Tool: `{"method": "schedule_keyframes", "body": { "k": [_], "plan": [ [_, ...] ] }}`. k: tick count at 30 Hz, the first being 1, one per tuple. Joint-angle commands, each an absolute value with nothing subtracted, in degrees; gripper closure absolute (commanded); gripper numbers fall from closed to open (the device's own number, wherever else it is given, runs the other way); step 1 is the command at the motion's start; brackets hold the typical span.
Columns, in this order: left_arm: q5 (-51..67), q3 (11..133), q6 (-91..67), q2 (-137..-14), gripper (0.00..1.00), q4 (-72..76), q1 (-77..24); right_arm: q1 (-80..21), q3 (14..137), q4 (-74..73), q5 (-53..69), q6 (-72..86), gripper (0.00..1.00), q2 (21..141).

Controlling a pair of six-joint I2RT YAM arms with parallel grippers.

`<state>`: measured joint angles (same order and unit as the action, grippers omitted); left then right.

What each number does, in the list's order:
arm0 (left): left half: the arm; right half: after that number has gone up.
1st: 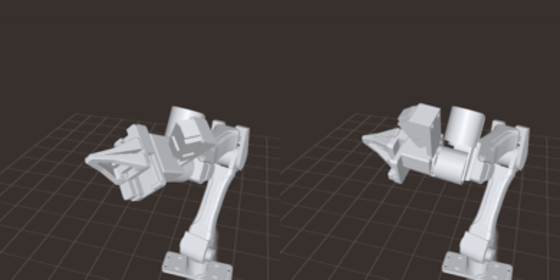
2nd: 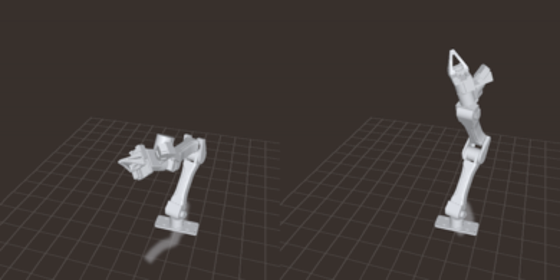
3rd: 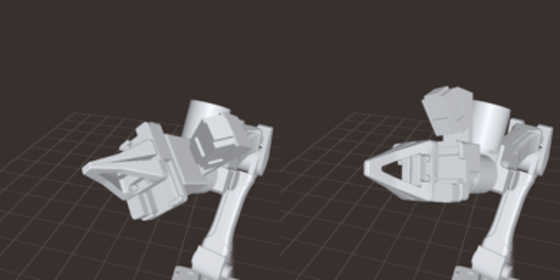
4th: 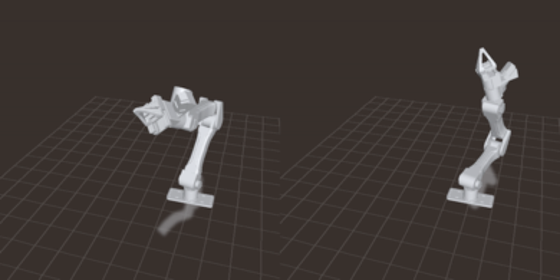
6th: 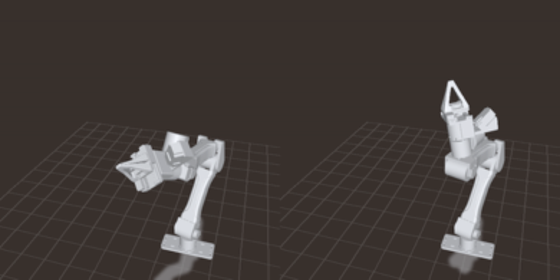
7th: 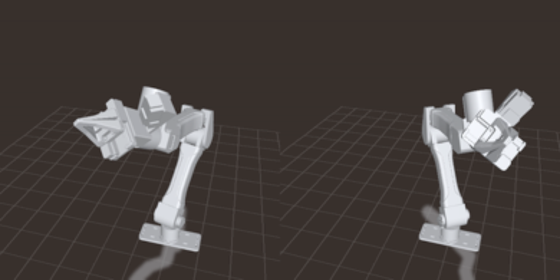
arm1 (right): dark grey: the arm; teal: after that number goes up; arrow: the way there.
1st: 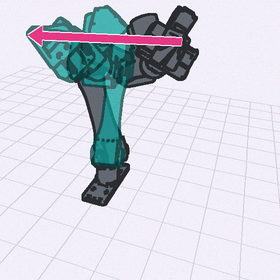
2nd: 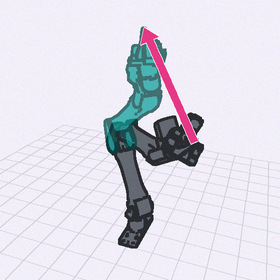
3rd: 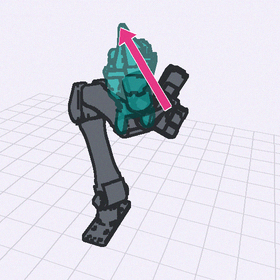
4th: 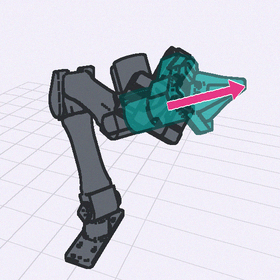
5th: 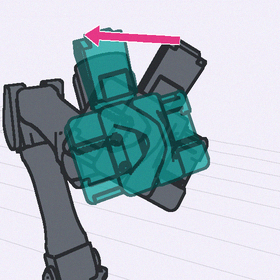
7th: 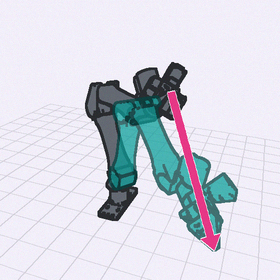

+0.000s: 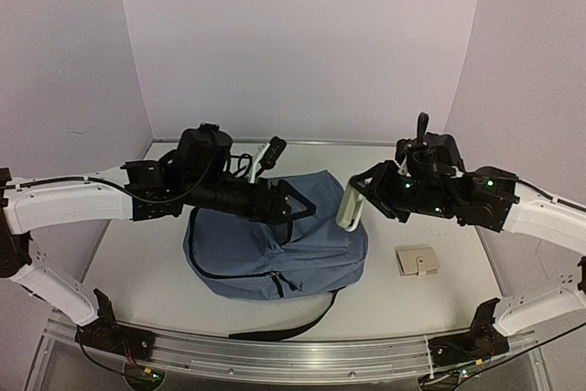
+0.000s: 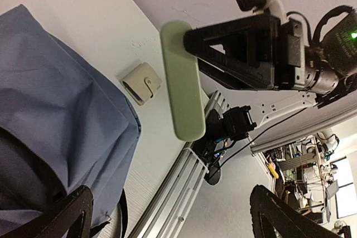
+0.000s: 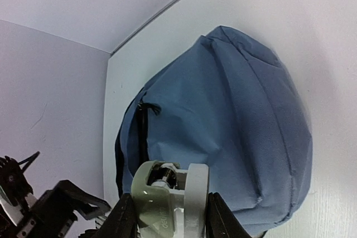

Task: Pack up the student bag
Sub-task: Pick up the stationery from the center of the board.

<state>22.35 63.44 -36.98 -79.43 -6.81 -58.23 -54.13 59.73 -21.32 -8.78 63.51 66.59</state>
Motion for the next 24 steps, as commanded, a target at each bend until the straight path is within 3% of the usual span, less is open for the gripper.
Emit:
{"method": "schedule_keyframes", "body": {
  "k": [1,9,11,13,15,18,22,24],
  "plan": [
    [21.9,68.7,-36.0,-82.6,0.02,-4.5,-59.7,-58.0,65.6,-12.5,-13.7,61.9,0.8,71.2],
    [19.5,71.2,-36.1,-86.1,0.02,-7.3,-59.9,-61.8,68.3,-8.6,-13.7,61.7,0.8,75.8],
    [19.4,71.7,-36.3,-86.6,0.08,-7.4,-60.0,-62.1,68.1,-7.9,-14.0,62.1,0.8,76.0],
    [19.1,72.2,-36.5,-87.2,0.26,-7.7,-60.2,-62.2,67.8,-7.5,-14.7,62.3,0.8,76.0],
    [18.1,72.8,-36.4,-87.7,0.37,-8.6,-60.5,-62.3,67.7,-7.4,-15.5,62.5,0.8,76.0],
    [17.7,73.2,-36.6,-88.1,0.48,-9.1,-60.8,-62.3,67.4,-7.3,-16.4,62.7,0.8,75.9],
    [17.8,73.3,-37.0,-88.7,0.55,-9.0,-60.9,-62.3,67.0,-7.3,-17.4,63.0,0.8,75.9],
    [17.7,73.2,-37.2,-89.0,0.66,-8.9,-60.9,-62.3,66.9,-7.3,-17.6,63.0,0.79,76.0]
  ]
}}
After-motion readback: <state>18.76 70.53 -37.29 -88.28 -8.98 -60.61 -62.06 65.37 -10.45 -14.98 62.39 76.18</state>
